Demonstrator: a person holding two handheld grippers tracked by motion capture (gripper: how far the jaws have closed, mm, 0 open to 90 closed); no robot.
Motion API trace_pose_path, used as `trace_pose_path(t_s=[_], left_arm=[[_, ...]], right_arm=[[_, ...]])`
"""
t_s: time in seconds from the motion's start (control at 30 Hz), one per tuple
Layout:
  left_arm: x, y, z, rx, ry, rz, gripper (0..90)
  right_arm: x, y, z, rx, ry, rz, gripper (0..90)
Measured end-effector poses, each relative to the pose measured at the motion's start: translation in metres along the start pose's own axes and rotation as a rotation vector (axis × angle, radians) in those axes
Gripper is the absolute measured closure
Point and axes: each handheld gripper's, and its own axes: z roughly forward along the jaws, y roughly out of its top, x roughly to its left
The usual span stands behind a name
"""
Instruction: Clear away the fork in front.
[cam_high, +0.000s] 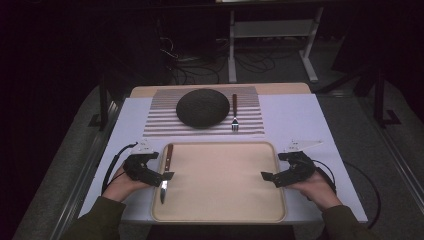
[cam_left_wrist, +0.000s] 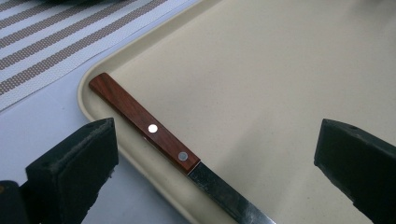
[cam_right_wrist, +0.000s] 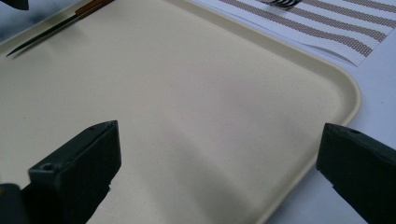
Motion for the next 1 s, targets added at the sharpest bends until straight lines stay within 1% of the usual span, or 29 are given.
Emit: trace_pose_path(t_s=[0.1,0.17,0.23,0.3,0.4,0.47,0.53,0.7,0.9,1.0], left_arm=[[0.0,0.0,0.001,0.0,0.002,0.005,0.0],[-0.001,0.0,0.0,-0.005,0.002,0.004,0.0],[-0.001,0.0,-0.001,-0.012,0.016,0.001,0.0],[-0.002,-0.001,-0.001,-0.013,0.014,0.0,0.0],[-0.002,-0.002,0.001,0.002,0.014,0.003,0.0],[-0.002,-0.002,0.002,0.008,0.012,0.0,0.0],[-0.001,-0.002,0.001,0.007,0.018,-0.004,0.0],[0.0,-0.003,0.0,0.007,0.018,-0.001,0.0],[0.0,-0.003,0.0,-0.001,0.023,-0.004,0.0],[0.001,-0.004,0.0,-0.003,0.024,-0.011,0.0]], right_arm=[[-0.001,0.004,0.002,0.006,-0.004,0.002,0.2],[-0.002,0.007,0.003,0.005,-0.005,0.008,2.5],[-0.003,0.01,0.004,0.006,-0.006,0.007,4.7],[-0.004,0.014,0.005,0.006,-0.009,0.005,7.6],[-0.006,0.019,0.007,0.008,-0.01,0.001,14.5],[-0.007,0.023,0.008,0.008,-0.009,0.004,20.6],[-0.008,0.028,0.01,0.013,-0.018,-0.002,27.2],[-0.012,0.038,0.015,0.016,-0.021,0.0,44.0],[-0.016,0.05,0.022,0.027,-0.025,-0.013,64.7],[-0.019,0.057,0.028,0.044,-0.032,-0.022,73.9]])
